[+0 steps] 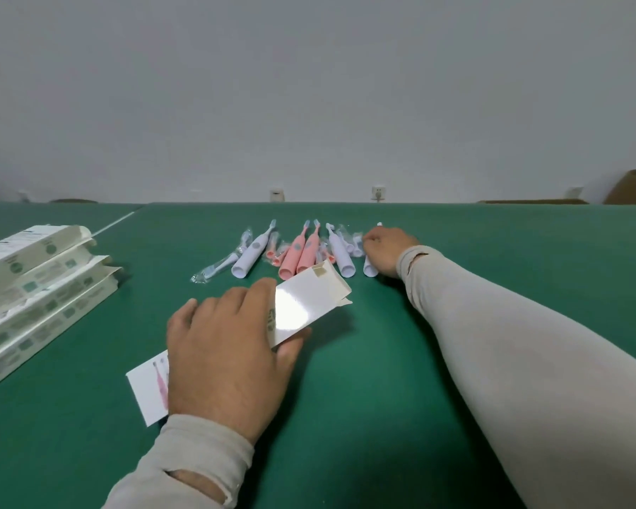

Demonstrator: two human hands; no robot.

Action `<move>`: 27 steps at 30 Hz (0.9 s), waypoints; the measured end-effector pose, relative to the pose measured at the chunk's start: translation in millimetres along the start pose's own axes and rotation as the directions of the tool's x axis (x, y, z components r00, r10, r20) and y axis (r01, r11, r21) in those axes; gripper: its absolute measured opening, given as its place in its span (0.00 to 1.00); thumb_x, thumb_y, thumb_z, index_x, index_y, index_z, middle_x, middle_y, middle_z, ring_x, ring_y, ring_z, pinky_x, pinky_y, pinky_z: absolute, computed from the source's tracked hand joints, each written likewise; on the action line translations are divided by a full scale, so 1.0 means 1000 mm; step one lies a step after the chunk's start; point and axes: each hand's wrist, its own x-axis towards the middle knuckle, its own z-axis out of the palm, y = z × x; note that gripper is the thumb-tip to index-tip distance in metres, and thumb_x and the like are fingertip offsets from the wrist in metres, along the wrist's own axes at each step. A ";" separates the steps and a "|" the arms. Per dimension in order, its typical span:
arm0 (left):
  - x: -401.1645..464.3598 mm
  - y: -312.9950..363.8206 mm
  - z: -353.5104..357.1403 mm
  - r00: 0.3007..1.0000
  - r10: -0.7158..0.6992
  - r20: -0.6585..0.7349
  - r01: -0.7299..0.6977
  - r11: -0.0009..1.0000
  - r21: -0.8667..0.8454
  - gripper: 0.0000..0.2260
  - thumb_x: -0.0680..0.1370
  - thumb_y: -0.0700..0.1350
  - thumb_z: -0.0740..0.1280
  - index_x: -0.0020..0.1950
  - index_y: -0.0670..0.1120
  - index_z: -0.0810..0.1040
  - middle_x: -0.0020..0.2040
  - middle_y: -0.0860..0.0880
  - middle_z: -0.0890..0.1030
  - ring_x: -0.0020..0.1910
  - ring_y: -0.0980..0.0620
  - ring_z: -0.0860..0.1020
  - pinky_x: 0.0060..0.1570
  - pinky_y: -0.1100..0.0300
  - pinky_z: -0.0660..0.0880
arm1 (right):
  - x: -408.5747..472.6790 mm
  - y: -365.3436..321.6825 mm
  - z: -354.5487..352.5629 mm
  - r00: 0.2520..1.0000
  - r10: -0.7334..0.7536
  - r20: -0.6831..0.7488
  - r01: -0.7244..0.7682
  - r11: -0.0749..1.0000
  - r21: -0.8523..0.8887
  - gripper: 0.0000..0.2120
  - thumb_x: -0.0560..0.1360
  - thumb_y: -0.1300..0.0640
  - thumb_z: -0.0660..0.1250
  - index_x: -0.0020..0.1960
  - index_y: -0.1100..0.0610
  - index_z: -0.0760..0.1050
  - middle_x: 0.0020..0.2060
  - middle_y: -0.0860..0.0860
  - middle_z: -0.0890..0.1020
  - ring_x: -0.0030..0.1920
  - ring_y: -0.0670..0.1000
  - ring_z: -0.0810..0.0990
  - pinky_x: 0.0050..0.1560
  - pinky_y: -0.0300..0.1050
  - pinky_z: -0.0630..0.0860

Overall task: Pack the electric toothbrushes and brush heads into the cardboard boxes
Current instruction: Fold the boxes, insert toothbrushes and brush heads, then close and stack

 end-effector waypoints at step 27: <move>-0.051 0.072 -0.022 0.893 0.446 0.054 -0.426 0.878 -0.217 0.25 0.69 0.67 0.70 0.60 0.56 0.74 0.50 0.55 0.80 0.49 0.48 0.77 0.54 0.51 0.68 | -0.262 0.095 -0.029 0.986 -0.068 -0.153 0.035 0.977 -0.212 0.20 0.75 0.35 0.63 0.51 0.50 0.80 0.55 0.48 0.77 0.59 0.55 0.72 0.59 0.50 0.73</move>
